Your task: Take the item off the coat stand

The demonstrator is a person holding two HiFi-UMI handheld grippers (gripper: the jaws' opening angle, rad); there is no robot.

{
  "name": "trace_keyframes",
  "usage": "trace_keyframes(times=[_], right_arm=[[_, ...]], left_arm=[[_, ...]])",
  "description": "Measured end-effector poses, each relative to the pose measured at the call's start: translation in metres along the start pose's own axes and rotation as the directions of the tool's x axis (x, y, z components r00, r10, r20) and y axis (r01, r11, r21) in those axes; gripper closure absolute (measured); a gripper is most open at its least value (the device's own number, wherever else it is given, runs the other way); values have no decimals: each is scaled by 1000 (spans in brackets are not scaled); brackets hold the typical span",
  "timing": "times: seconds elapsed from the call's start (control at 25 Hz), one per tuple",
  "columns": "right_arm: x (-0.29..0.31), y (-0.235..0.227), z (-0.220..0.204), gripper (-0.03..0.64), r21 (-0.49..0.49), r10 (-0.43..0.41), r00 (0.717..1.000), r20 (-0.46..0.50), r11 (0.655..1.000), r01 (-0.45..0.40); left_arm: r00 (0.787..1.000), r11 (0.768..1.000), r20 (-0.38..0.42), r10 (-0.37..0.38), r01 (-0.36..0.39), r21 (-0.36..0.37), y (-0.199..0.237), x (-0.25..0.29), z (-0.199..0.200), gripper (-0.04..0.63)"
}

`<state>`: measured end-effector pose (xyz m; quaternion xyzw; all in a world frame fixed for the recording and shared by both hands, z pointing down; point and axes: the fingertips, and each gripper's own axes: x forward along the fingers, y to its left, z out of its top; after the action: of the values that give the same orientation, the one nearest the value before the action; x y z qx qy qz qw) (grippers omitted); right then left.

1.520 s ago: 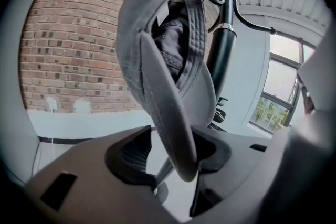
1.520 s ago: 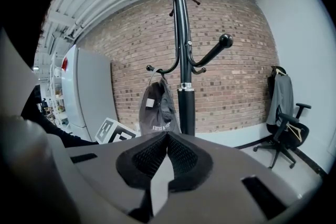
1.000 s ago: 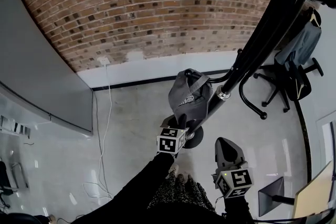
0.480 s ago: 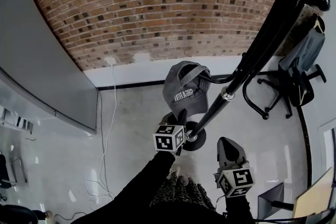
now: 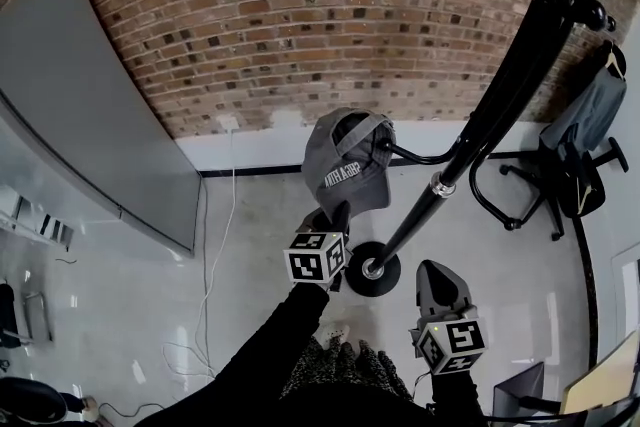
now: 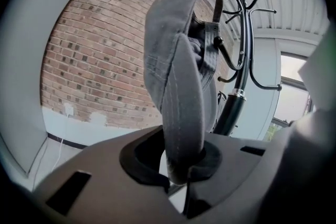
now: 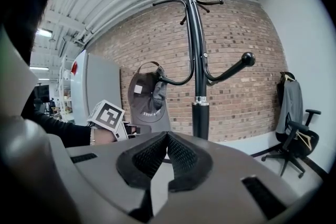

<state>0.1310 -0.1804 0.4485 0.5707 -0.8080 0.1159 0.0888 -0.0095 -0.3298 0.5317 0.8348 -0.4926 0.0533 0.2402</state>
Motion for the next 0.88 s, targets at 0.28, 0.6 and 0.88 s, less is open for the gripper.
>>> trace_keyframes(times=[0.28, 0.6, 0.88], right_arm=[[-2, 6, 10, 607, -2, 13, 1000, 21, 1000, -13], [-1, 10, 15, 607, -4, 44, 998, 41, 999, -43], [-5, 19, 16, 607, -10, 77, 996, 47, 997, -77]], left_arm=[[998, 998, 24, 65, -66, 14, 25, -39, 12, 555], [991, 991, 24, 134, -134, 16, 46, -84, 0, 555], [983, 983, 16, 186, -186, 5, 55, -121, -16, 555]])
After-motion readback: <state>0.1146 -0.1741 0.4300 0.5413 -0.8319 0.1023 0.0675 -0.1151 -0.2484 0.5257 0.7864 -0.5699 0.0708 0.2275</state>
